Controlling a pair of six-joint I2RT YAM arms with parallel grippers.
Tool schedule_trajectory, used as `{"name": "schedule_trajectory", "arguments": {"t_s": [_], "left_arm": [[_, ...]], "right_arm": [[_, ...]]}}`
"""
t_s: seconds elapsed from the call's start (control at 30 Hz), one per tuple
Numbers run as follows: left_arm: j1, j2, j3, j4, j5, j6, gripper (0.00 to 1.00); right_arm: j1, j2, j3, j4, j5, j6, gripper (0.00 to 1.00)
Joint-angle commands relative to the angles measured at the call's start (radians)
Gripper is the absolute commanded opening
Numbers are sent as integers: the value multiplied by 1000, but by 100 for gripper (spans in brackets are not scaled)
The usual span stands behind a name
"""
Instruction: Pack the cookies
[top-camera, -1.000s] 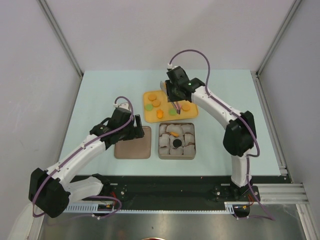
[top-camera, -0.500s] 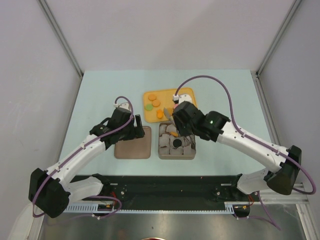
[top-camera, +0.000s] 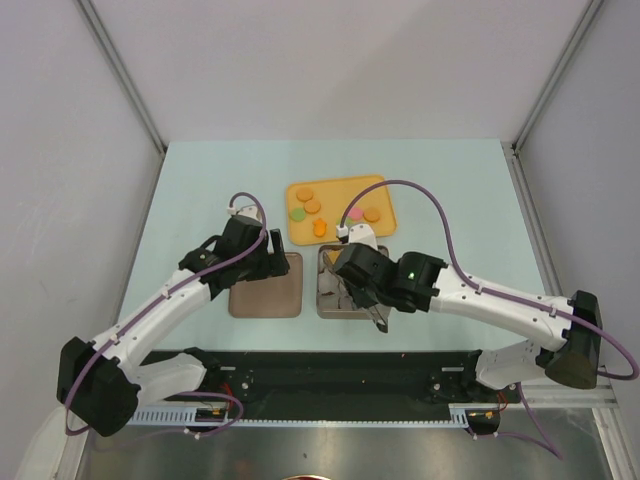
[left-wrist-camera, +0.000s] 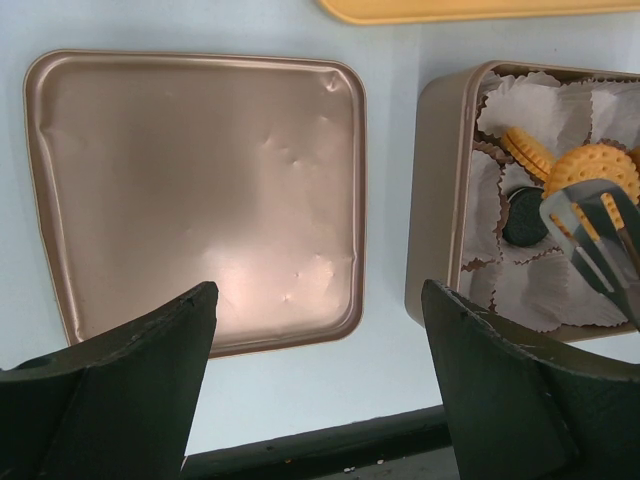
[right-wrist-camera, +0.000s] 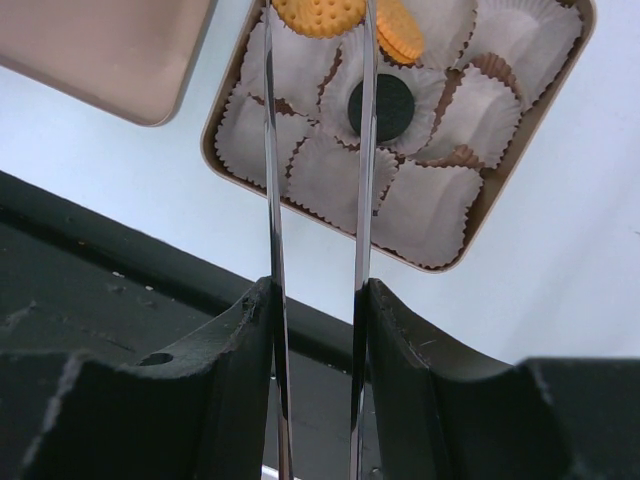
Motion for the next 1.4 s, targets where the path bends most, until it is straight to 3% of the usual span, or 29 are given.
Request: {"name": "schedule_trajectory", "arguments": {"t_s": [0.0, 0.4, 0.87, 1.23, 1.37], "left_arm": [[7, -24, -8, 21, -5, 9, 88], [7, -20, -10, 28, 9, 13, 88], [7, -25, -14, 32, 9, 12, 88], [7, -22, -14, 30, 8, 7, 88], [7, -27, -14, 24, 2, 9, 88]], "right_arm": [[23, 9, -2, 56, 22, 47, 35], [45, 21, -19, 62, 26, 77, 36], [55, 14, -21, 84, 22, 84, 56], [43, -63, -21, 104, 74, 87, 56], [22, -77, -21, 32, 68, 109, 53]]}}
